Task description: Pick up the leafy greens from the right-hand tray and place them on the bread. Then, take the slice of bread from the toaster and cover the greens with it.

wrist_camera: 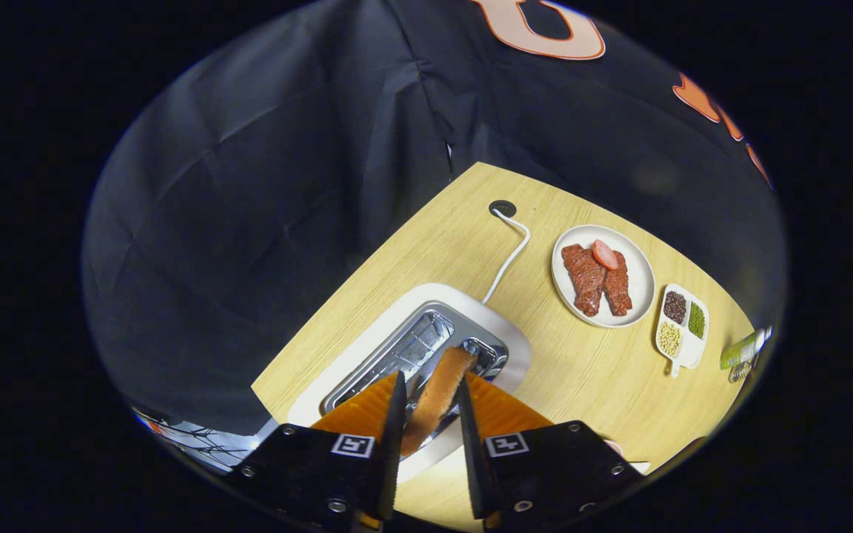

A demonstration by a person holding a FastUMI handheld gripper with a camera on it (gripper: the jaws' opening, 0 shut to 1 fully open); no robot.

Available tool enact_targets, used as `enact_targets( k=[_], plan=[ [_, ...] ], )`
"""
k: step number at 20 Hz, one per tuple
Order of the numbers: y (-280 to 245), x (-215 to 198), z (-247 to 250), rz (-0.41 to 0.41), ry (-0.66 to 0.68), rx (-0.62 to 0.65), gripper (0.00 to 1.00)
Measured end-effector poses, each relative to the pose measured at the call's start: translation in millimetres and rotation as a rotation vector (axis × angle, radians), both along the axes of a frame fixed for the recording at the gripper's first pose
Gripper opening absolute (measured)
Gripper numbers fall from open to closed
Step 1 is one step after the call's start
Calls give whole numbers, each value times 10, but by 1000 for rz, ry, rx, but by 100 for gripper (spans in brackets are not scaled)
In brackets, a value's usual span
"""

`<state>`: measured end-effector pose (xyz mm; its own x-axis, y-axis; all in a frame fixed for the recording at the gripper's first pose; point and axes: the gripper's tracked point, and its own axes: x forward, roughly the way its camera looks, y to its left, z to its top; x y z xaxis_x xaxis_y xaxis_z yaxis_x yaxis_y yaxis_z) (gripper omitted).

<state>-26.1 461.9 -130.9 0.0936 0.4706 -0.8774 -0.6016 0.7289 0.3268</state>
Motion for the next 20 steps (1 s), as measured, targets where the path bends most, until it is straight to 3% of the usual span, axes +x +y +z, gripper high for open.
enact_targets(
  k=[3,7,20],
  plan=[
    [-23,-18,18,-44,48,45,21],
    [-86,71,174,-121,67,143,12],
    [-860,84,986,-227,-57,406,11]
  ],
)
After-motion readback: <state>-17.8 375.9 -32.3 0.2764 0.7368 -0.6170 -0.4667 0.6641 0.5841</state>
